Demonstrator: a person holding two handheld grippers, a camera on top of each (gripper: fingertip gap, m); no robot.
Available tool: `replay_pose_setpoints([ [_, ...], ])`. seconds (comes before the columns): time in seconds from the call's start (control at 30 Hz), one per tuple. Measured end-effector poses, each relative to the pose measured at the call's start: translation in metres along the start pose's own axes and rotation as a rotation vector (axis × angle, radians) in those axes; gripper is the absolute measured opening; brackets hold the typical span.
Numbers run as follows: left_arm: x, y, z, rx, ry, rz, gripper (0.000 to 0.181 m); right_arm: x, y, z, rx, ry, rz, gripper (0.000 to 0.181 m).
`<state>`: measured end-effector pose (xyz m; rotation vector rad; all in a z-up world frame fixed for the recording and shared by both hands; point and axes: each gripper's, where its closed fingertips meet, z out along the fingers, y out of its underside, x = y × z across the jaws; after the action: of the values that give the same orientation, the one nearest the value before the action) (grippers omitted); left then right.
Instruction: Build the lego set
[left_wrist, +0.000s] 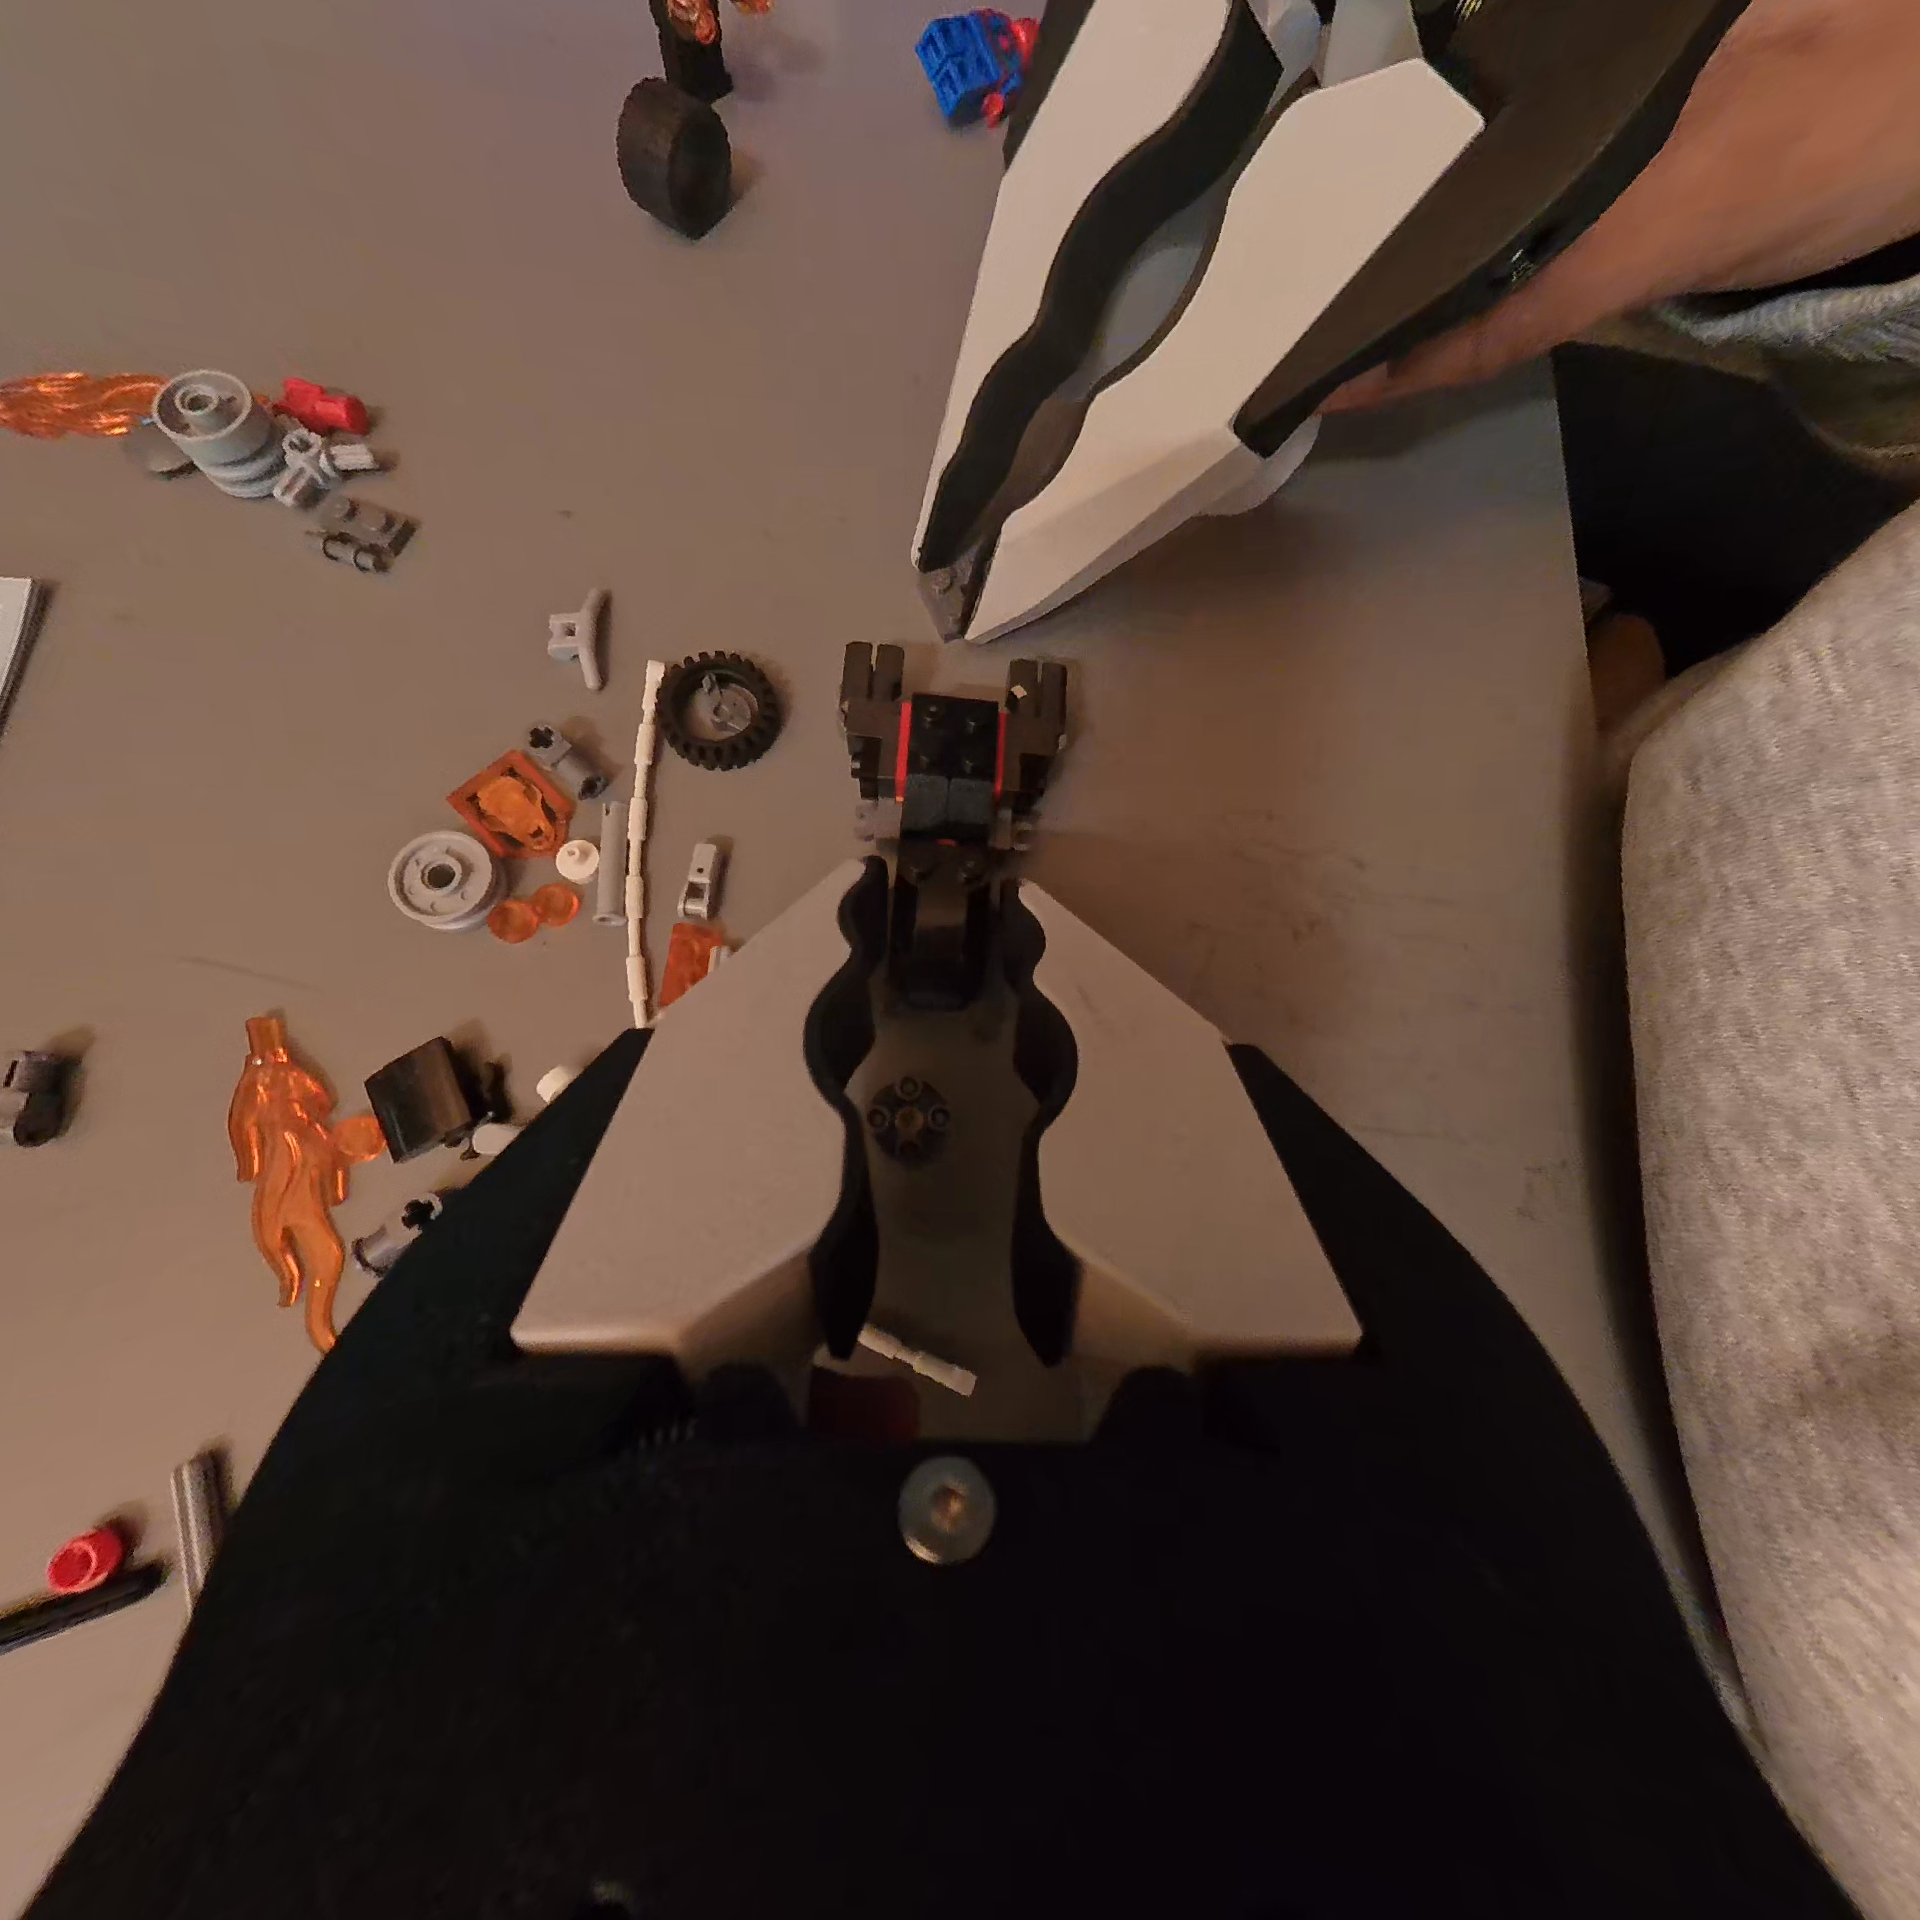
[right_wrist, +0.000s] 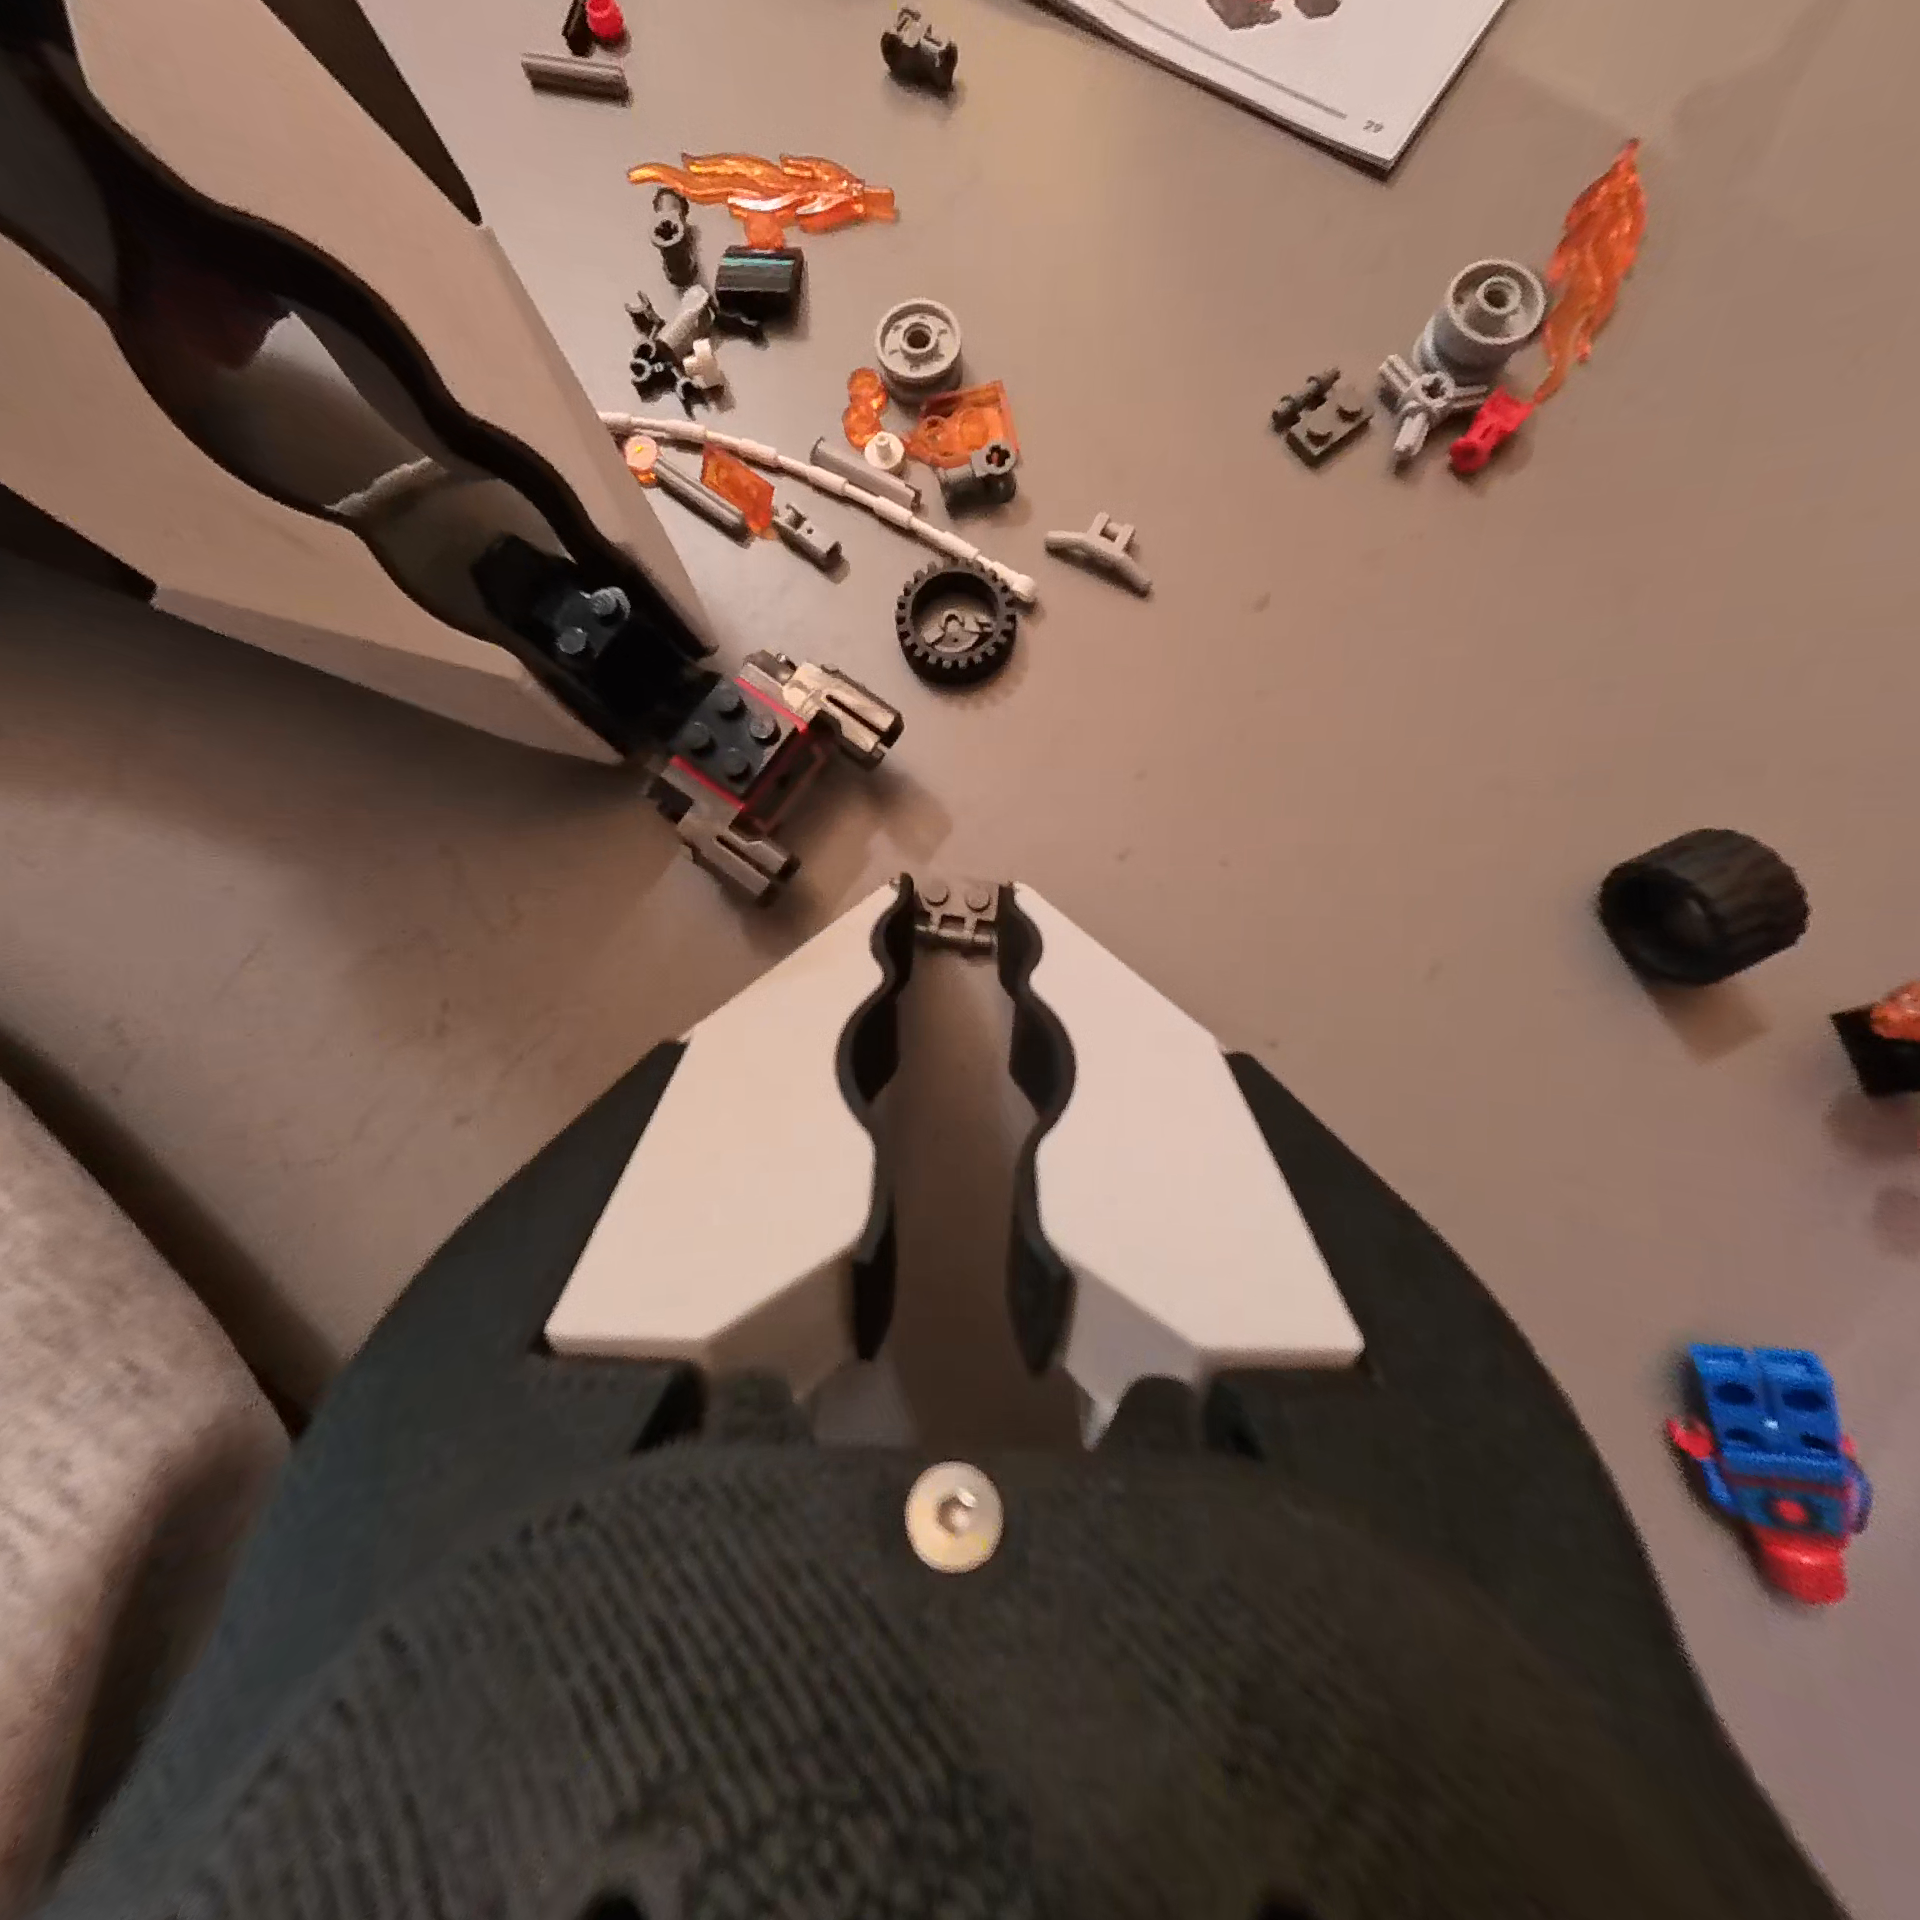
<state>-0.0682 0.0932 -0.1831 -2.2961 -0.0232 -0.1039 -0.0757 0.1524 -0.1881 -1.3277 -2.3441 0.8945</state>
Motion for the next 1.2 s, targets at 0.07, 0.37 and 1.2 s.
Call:
replay_pose_setpoints([
  [0.07,0.000,0.000,0.000,0.000,0.000,0.001,0.020,0.003,-0.001,-0.001,-0.001,0.009,-0.037,0.014],
  [0.37,0.005,0.001,0.001,-0.005,0.050,0.000,0.018,-0.036,-0.031,-0.018,0.153,-0.357,-0.599,0.014],
  [1.2,0.005,0.000,0.001,-0.006,0.080,-0.013,0.017,-0.042,-0.023,-0.006,-0.260,-0.533,-0.845,0.013],
])
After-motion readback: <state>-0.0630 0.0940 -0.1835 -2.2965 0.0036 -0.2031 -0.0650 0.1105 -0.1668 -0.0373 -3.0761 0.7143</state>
